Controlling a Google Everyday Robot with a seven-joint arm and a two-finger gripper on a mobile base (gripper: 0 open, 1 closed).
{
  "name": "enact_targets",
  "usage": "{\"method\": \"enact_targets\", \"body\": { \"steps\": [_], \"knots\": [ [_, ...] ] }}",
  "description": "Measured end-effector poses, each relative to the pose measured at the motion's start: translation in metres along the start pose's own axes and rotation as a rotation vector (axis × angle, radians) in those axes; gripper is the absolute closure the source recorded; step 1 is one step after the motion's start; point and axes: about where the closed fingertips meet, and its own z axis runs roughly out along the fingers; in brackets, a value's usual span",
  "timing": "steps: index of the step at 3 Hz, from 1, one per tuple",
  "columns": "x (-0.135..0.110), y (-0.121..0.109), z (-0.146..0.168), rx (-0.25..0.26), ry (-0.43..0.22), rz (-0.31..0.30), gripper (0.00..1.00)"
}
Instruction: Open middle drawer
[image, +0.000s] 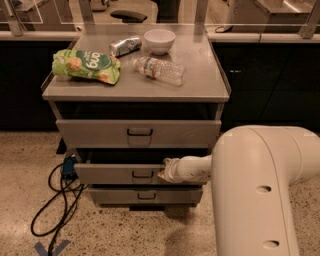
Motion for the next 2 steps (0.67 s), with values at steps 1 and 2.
{"method": "enact_targets", "body": {
  "steps": [1, 2],
  "knots": [
    [-0.0022, 0.0215, -0.0298, -0.01, -0.015, -0.024, 1.0],
    [-0.0032, 0.0225, -0.0331, -0.012, -0.014, -0.024, 1.0]
  ]
}}
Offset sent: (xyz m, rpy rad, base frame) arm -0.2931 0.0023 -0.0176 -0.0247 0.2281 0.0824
